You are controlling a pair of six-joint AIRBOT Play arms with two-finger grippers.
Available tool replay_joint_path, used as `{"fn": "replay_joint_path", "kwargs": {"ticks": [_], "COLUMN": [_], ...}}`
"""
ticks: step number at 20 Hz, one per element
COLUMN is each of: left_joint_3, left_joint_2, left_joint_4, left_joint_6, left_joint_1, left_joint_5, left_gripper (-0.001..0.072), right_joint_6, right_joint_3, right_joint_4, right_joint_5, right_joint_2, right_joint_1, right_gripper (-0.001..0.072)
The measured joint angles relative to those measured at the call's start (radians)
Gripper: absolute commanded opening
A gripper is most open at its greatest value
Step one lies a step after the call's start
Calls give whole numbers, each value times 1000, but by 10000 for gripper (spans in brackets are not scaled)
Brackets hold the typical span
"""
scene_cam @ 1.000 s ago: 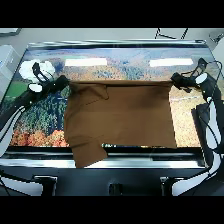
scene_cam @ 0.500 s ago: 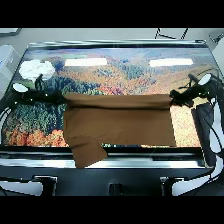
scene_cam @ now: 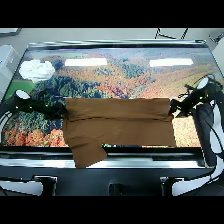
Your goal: Fold the clothes and pants, and hang the long-sleeved shirts on hangers.
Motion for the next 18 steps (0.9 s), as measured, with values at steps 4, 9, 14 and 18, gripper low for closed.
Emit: {"fn": "replay_joint_path", "kwargs": {"ticks": [4, 9, 14, 18], "left_joint_3": [-10, -362, -634, -696], "left_joint_2": [80, 279, 369, 380], "left_joint_4": [59, 72, -46, -100], "left_joint_6": [-1, 77, 159, 180], "left_joint_1": [56, 64, 14, -51], "left_joint_5": [-119, -102, 31, 100], "left_gripper": [529, 507, 439, 241], "right_joint_6": [0, -29, -51, -55], "right_joint_3": [-17, -234, -359, -384], "right_joint_4": [-4, -13, -12, -12], "right_joint_5": [116, 127, 116, 103], "right_joint_2": [71, 212, 282, 297], "right_joint_1": [-93, -182, -202, -206], "right_gripper": [563, 555, 548, 550]}}
